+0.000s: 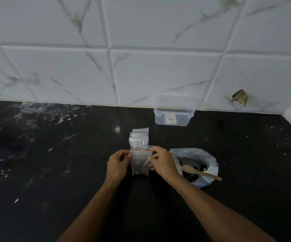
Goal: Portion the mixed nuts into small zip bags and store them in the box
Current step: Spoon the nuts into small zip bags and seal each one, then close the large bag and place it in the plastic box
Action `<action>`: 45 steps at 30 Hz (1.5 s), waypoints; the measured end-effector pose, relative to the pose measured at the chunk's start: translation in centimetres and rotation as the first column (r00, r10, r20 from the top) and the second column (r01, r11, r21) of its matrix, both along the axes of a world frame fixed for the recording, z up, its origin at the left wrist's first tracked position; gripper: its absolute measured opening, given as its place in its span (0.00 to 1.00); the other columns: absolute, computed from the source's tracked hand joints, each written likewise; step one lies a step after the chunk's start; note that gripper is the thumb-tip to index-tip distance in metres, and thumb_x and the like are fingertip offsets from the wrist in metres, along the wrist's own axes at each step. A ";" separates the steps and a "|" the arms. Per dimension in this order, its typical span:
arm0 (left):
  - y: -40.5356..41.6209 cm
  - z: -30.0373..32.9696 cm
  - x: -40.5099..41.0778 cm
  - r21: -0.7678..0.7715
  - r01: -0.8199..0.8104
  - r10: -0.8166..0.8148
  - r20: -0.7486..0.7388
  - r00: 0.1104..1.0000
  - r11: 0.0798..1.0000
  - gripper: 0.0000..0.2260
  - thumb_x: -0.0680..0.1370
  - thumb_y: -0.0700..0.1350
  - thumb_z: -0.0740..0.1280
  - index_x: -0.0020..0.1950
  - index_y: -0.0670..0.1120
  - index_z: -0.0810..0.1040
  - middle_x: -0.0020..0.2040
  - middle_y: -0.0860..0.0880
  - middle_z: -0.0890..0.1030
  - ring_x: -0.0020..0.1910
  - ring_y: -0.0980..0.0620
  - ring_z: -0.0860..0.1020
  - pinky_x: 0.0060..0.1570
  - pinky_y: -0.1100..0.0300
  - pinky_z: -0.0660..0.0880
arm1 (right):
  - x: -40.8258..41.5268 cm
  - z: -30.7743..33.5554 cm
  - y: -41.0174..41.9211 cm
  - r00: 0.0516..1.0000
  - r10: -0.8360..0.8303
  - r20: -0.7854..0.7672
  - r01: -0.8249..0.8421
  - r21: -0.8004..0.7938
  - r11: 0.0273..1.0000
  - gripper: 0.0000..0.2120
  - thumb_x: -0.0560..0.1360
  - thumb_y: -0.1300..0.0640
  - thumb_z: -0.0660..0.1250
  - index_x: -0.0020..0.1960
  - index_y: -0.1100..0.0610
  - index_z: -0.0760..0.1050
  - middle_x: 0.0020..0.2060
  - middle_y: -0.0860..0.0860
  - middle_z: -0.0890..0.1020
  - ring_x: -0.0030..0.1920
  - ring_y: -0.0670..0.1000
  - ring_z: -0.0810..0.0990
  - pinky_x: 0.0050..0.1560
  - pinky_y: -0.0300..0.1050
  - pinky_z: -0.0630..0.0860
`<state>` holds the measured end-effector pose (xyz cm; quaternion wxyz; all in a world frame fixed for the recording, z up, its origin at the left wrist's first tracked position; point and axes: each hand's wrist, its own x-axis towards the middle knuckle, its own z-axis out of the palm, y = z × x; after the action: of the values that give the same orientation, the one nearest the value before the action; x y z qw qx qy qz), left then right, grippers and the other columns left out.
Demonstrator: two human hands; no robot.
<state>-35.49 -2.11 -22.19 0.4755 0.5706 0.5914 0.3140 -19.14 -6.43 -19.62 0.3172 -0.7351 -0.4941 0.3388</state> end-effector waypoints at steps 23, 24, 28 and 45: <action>-6.4 2.9 6.6 0.098 0.263 -0.253 -0.098 0.962 0.960 0.06 0.82 0.44 0.64 0.56 0.53 0.78 0.50 0.56 0.79 0.50 0.60 0.78 0.45 0.68 0.72 | 13.4 1.6 -11.3 0.649 0.160 0.743 -0.032 -0.183 0.983 0.11 0.77 0.53 0.66 0.59 0.49 0.75 0.53 0.48 0.78 0.51 0.48 0.77 0.50 0.44 0.75; -6.5 2.8 7.1 0.087 0.285 -0.277 -0.096 0.956 0.955 0.06 0.82 0.44 0.64 0.56 0.53 0.78 0.50 0.56 0.79 0.50 0.61 0.78 0.45 0.68 0.72 | 13.5 1.4 -11.2 0.651 0.174 0.739 -0.031 -0.204 0.979 0.11 0.77 0.54 0.65 0.59 0.49 0.75 0.53 0.49 0.79 0.50 0.49 0.78 0.49 0.44 0.76; -6.9 2.7 8.6 0.059 0.309 -0.304 -0.083 0.949 0.949 0.07 0.82 0.44 0.64 0.57 0.50 0.79 0.50 0.54 0.80 0.49 0.59 0.79 0.43 0.68 0.72 | 13.9 0.5 -11.0 0.680 0.209 0.703 0.020 -0.302 0.953 0.13 0.78 0.55 0.64 0.62 0.52 0.73 0.52 0.50 0.79 0.51 0.50 0.79 0.50 0.45 0.77; -7.2 2.3 9.6 -0.159 0.133 -0.127 0.044 0.991 0.978 0.07 0.82 0.43 0.63 0.59 0.47 0.76 0.51 0.48 0.79 0.49 0.51 0.80 0.53 0.52 0.80 | 10.9 -1.8 -18.2 0.880 0.318 0.353 -0.282 -0.151 0.948 0.09 0.76 0.54 0.68 0.57 0.48 0.79 0.49 0.43 0.79 0.49 0.41 0.77 0.51 0.35 0.72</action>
<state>-25.87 -9.34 -19.93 0.5494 0.5623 0.5684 0.2427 -8.22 -24.66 -21.45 0.1261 -0.7148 -0.6363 0.2613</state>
